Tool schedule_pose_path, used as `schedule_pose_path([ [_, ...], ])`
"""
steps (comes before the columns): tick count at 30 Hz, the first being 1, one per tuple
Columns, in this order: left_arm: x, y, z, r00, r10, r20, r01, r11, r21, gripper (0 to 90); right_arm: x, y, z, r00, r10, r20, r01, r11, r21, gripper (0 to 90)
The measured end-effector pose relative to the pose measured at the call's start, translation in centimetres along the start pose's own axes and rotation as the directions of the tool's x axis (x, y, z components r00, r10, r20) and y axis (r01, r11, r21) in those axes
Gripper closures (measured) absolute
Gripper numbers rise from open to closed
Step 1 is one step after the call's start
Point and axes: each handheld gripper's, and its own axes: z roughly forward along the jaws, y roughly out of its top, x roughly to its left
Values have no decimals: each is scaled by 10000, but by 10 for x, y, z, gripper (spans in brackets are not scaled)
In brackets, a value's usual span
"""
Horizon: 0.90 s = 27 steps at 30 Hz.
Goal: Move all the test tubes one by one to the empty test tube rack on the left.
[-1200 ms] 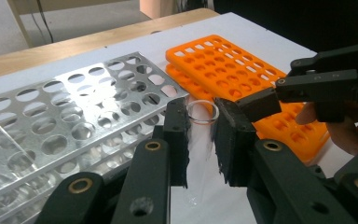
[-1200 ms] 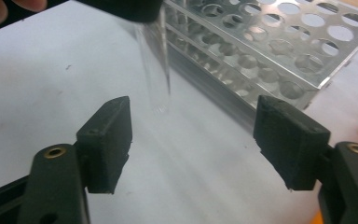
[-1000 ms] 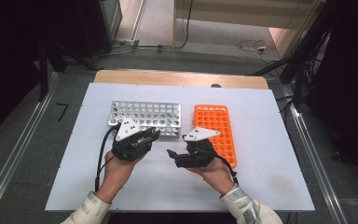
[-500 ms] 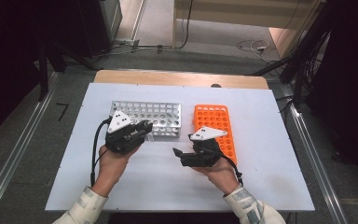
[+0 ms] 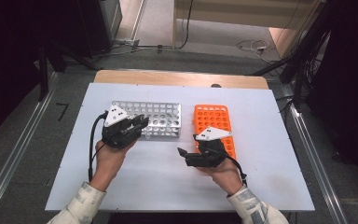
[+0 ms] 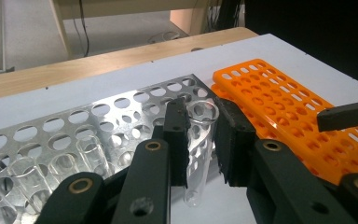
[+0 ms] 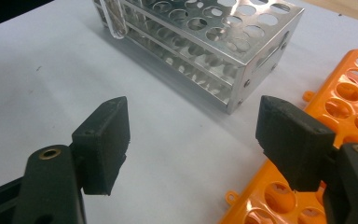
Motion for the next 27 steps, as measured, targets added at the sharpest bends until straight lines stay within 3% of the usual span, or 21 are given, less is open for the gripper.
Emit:
schedule_pose_path([
  [27, 20, 12, 2, 9983, -220, -548, 216, 9997, -84, 752, -13, -7, -9, 9996, 215, 186, -218, 9997, 118, 233],
])
